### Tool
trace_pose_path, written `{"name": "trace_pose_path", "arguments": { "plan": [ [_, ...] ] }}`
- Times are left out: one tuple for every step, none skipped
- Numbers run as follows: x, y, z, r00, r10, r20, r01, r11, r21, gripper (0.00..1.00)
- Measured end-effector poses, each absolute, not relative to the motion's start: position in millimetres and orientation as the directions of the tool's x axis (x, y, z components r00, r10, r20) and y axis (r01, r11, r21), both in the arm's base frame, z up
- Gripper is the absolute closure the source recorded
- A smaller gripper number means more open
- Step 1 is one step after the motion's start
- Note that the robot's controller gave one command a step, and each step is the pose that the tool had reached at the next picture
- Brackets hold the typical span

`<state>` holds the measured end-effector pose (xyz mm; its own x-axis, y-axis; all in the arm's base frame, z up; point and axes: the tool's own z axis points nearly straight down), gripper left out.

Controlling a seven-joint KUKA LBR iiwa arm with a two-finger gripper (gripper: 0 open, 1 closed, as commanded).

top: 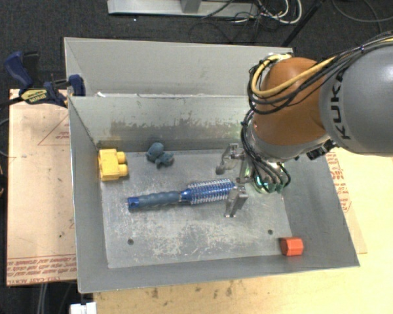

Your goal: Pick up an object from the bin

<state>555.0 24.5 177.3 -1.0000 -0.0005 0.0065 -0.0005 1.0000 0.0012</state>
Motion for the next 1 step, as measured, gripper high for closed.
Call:
{"name": "trace_pose_path", "arguments": {
  "plan": [
    [573.6,42.5,155.1,-1.000,0.027,-0.001,0.027,1.000,0.002,0.00]
  ]
}}
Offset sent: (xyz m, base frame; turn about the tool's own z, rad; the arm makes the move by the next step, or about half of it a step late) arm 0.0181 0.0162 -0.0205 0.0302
